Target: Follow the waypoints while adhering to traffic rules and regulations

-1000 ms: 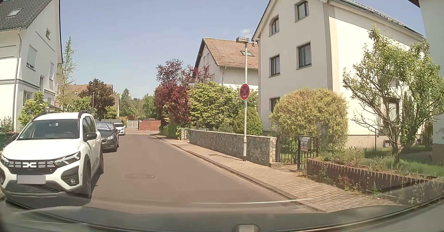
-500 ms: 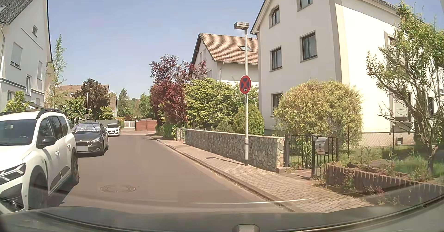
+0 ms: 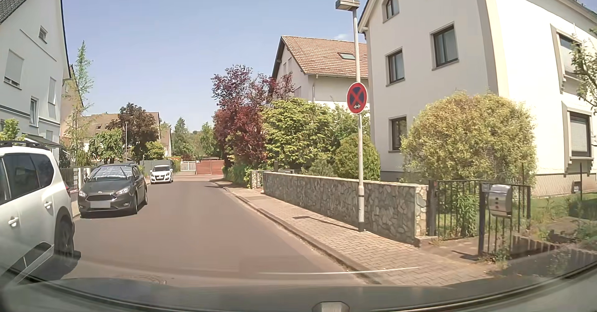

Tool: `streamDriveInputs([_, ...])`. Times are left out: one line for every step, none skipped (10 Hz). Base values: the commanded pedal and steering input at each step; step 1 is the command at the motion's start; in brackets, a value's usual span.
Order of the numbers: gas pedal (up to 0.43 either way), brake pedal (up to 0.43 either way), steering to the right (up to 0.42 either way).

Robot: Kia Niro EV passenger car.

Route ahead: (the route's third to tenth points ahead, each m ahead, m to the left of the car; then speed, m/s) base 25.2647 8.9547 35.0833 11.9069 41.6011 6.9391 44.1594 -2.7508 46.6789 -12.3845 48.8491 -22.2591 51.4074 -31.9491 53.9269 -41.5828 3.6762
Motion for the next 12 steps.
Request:
streamDriveInputs([0.150,0.000,-0.174])
streamDriveInputs([0.150,0.000,-0.183])
streamDriveInputs([0.150,0.000,-0.184])
streamDriveInputs([0.150,0.000,-0.184])
streamDriveInputs([0.150,0.000,-0.184])
streamDriveInputs([0.150,0.000,-0.184])
streamDriveInputs([0.150,0.000,-0.184])
streamDriveInputs([0.150,0.000,-0.181])
streamDriveInputs([0.150,0.000,-0.174])
streamDriveInputs([0.150,0.000,-0.166])
streamDriveInputs([0.150,0.000,-0.155])
streamDriveInputs([0.150,0.000,-0.145])
